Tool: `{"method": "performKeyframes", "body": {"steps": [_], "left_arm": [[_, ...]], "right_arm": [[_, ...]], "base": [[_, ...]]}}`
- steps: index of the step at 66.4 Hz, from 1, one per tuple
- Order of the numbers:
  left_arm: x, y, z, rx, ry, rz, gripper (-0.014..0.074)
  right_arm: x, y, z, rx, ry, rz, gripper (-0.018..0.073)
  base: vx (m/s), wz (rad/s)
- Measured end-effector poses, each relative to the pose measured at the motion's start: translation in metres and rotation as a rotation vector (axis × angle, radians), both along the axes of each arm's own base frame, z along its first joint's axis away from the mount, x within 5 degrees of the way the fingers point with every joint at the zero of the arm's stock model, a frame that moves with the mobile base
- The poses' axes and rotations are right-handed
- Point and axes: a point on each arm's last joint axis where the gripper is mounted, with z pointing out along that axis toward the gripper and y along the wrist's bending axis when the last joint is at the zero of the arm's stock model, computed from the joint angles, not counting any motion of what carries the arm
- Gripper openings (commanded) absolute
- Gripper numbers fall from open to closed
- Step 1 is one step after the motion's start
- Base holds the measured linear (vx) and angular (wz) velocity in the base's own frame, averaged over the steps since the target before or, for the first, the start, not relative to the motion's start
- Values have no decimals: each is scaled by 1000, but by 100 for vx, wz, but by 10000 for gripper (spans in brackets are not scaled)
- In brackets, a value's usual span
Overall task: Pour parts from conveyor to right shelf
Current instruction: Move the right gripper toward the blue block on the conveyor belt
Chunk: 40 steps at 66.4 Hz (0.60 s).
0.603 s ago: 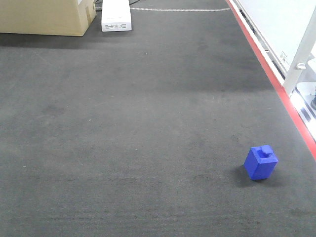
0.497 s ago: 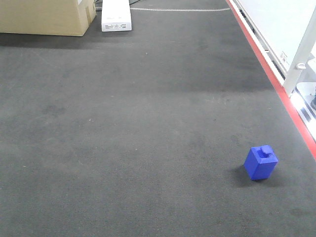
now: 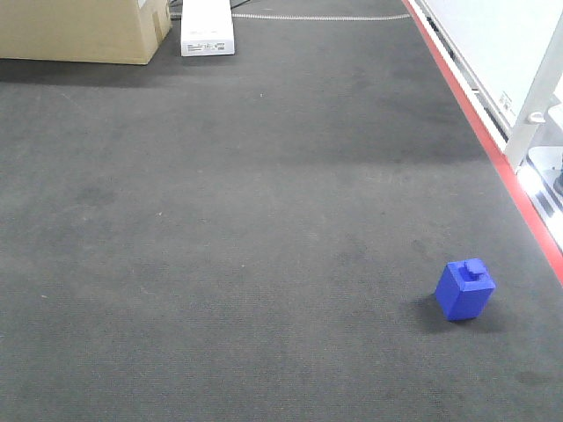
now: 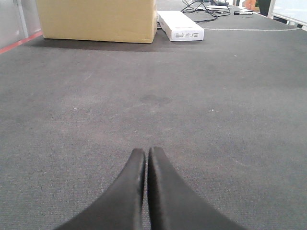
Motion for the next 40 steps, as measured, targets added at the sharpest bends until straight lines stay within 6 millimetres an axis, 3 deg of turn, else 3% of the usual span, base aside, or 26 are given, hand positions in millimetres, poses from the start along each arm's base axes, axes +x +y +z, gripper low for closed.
{"method": "performKeyframes", "body": {"steps": [40], "left_arm": [[0, 0, 0, 0, 0, 0, -6]], "right_arm": [[0, 0, 0, 0, 0, 0, -9]], "base": [[0, 0]]}}
